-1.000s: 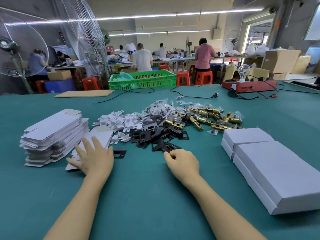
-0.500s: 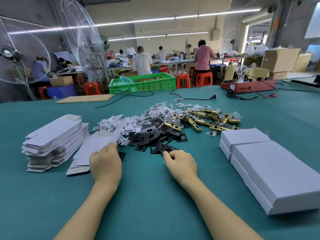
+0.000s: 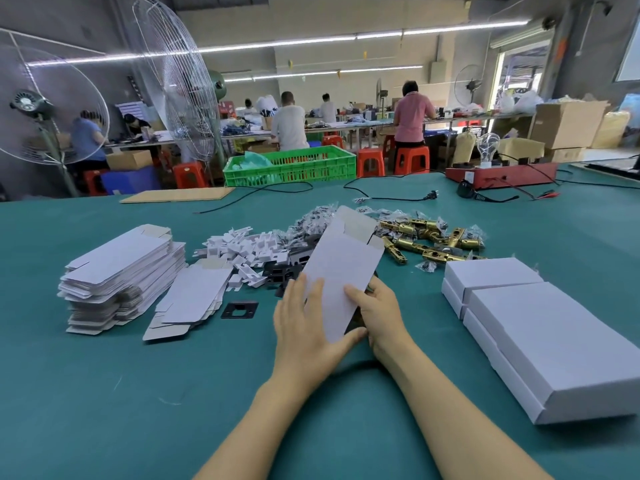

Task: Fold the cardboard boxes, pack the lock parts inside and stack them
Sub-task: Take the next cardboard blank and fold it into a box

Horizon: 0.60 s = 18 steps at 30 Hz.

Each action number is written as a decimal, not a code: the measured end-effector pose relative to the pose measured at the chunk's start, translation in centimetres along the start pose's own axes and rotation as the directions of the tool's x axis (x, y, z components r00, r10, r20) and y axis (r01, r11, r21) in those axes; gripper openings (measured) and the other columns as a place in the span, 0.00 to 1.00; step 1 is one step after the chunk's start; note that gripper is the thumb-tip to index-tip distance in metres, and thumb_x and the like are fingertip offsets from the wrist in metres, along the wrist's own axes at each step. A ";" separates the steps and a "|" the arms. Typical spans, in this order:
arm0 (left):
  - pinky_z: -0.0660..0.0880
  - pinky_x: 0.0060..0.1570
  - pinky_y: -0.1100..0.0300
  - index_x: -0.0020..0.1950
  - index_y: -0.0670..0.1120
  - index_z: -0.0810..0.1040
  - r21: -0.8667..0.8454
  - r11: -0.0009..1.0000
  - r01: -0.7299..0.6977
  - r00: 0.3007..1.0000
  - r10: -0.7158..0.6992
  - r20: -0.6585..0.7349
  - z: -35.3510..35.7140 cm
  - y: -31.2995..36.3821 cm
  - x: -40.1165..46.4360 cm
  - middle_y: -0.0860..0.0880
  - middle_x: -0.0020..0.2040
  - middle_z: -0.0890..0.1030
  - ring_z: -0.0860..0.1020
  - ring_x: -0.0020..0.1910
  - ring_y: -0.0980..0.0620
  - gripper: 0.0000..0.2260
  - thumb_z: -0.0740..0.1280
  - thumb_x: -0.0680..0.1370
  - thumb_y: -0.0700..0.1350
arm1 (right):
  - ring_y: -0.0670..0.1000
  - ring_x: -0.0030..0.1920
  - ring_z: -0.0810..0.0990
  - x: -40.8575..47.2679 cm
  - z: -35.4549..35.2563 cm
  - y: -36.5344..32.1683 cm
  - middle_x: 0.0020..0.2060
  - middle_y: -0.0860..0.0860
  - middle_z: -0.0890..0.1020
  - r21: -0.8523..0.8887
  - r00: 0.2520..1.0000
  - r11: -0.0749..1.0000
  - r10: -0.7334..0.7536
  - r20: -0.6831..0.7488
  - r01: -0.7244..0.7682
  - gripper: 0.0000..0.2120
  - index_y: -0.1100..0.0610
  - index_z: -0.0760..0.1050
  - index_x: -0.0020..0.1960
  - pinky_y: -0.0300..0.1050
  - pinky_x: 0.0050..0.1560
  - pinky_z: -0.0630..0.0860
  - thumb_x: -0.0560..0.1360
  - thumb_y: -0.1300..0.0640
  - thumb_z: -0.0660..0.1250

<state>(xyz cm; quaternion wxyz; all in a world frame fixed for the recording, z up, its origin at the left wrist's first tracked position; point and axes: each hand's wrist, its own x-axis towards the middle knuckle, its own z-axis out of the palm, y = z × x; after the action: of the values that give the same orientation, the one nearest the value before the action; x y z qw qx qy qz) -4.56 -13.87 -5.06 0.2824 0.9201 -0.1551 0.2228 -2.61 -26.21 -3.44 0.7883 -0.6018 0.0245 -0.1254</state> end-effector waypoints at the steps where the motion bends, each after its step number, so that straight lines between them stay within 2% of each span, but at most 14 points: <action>1: 0.54 0.73 0.50 0.76 0.43 0.62 -0.047 0.998 0.041 0.998 -0.043 -0.048 0.0 0.0 0.1 0.42 0.78 0.59 0.57 0.77 0.43 0.42 0.75 0.70 0.59 | 0.53 0.46 0.82 0.0 0.1 0.0 0.47 0.55 0.84 0.032 0.999 0.999 0.025 0.024 -0.025 0.08 0.63 0.78 0.53 0.51 0.51 0.78 0.77 0.69 0.63; 2: 0.54 0.72 0.53 0.76 0.43 0.61 -0.117 0.991 0.069 0.989 -0.084 -0.122 -0.2 -0.2 0.3 0.42 0.77 0.61 0.59 0.76 0.44 0.40 0.75 0.71 0.56 | 0.55 0.48 0.82 0.0 0.2 0.1 0.48 0.57 0.84 0.053 0.998 0.998 0.041 0.053 -0.044 0.08 0.63 0.78 0.54 0.53 0.53 0.77 0.77 0.69 0.64; 4: 0.62 0.64 0.64 0.73 0.45 0.67 -0.347 0.928 0.133 0.956 -0.212 -0.202 -1.0 -1.1 0.7 0.46 0.71 0.70 0.69 0.68 0.51 0.28 0.72 0.76 0.48 | 0.56 0.50 0.81 -0.1 0.2 0.3 0.52 0.58 0.84 0.046 0.993 0.997 0.049 0.103 -0.054 0.08 0.61 0.78 0.54 0.56 0.56 0.76 0.76 0.67 0.65; 6: 0.71 0.50 0.71 0.60 0.54 0.76 -0.567 0.799 0.199 0.947 -0.305 -0.097 -1.9 -2.0 0.8 0.53 0.58 0.81 0.78 0.53 0.57 0.11 0.68 0.79 0.44 | 0.56 0.51 0.81 0.0 0.1 0.4 0.53 0.57 0.84 0.018 0.989 0.998 0.059 0.136 -0.062 0.09 0.60 0.78 0.55 0.56 0.56 0.76 0.76 0.65 0.67; 7: 0.73 0.44 0.71 0.54 0.55 0.77 -0.639 0.737 0.220 0.947 -0.318 -0.041 -2.0 -2.3 0.8 0.54 0.51 0.84 0.79 0.47 0.57 0.07 0.67 0.80 0.43 | 0.56 0.51 0.81 0.0 0.0 0.4 0.52 0.56 0.84 0.012 0.988 0.998 0.059 0.143 -0.061 0.09 0.60 0.78 0.55 0.56 0.56 0.77 0.76 0.65 0.67; 8: 0.74 0.40 0.70 0.51 0.54 0.78 -0.696 0.682 0.225 0.947 -0.322 -0.010 -2.0 -2.4 0.8 0.55 0.46 0.84 0.80 0.43 0.58 0.07 0.66 0.80 0.41 | 0.56 0.51 0.82 0.0 0.0 0.4 0.52 0.55 0.84 0.011 0.989 0.998 0.054 0.140 -0.056 0.09 0.59 0.78 0.55 0.55 0.55 0.77 0.76 0.64 0.67; 10: 0.75 0.39 0.69 0.51 0.51 0.78 -0.762 0.611 0.217 0.948 -0.319 0.014 -1.9 -2.1 0.9 0.55 0.42 0.84 0.80 0.40 0.60 0.07 0.64 0.81 0.40 | 0.54 0.50 0.83 0.1 0.0 0.3 0.49 0.53 0.85 -0.014 0.996 1.000 0.026 0.087 -0.025 0.08 0.56 0.77 0.54 0.51 0.51 0.80 0.76 0.63 0.68; 12: 0.75 0.40 0.68 0.50 0.51 0.77 -0.770 0.601 0.214 0.950 -0.310 0.022 -1.5 -1.7 0.9 0.56 0.42 0.84 0.80 0.40 0.60 0.07 0.62 0.82 0.40 | 0.52 0.48 0.82 0.3 -0.4 -0.3 0.47 0.51 0.83 -0.100 0.999 0.994 -0.043 -0.023 0.041 0.09 0.51 0.74 0.52 0.44 0.44 0.80 0.76 0.61 0.69; 14: 0.75 0.44 0.64 0.50 0.51 0.77 -0.776 0.589 0.228 0.947 -0.320 0.035 -1.2 -1.7 1.1 0.55 0.44 0.84 0.79 0.42 0.58 0.08 0.61 0.83 0.42 | 0.49 0.46 0.79 0.7 -1.1 -1.6 0.46 0.50 0.80 -0.185 0.982 0.977 -0.133 -0.137 0.107 0.11 0.48 0.71 0.50 0.40 0.40 0.76 0.74 0.62 0.69; 16: 0.75 0.48 0.60 0.49 0.50 0.77 -0.788 0.571 0.231 0.946 -0.323 0.044 -1.1 -1.8 1.3 0.53 0.46 0.83 0.78 0.44 0.56 0.08 0.59 0.84 0.44 | 0.49 0.46 0.77 1.0 -1.8 -3.6 0.44 0.49 0.79 -0.203 0.955 0.966 -0.205 -0.213 0.162 0.11 0.49 0.72 0.49 0.40 0.42 0.73 0.74 0.63 0.68; 18: 0.74 0.46 0.64 0.49 0.50 0.78 -0.800 0.562 0.212 0.953 -0.299 0.043 -1.0 -1.7 1.3 0.54 0.45 0.83 0.78 0.43 0.57 0.09 0.58 0.84 0.45 | 0.48 0.45 0.77 1.1 -2.4 -6.1 0.43 0.48 0.79 -0.247 0.934 0.938 -0.294 -0.203 0.242 0.08 0.50 0.74 0.46 0.41 0.44 0.73 0.74 0.63 0.68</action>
<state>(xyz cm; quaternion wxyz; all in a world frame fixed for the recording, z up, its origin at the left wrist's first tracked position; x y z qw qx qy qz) -3.11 -12.13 -4.44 0.6986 0.6977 -0.0891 0.1312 -3.06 -30.19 1.82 0.6843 -0.6630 0.0492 -0.2996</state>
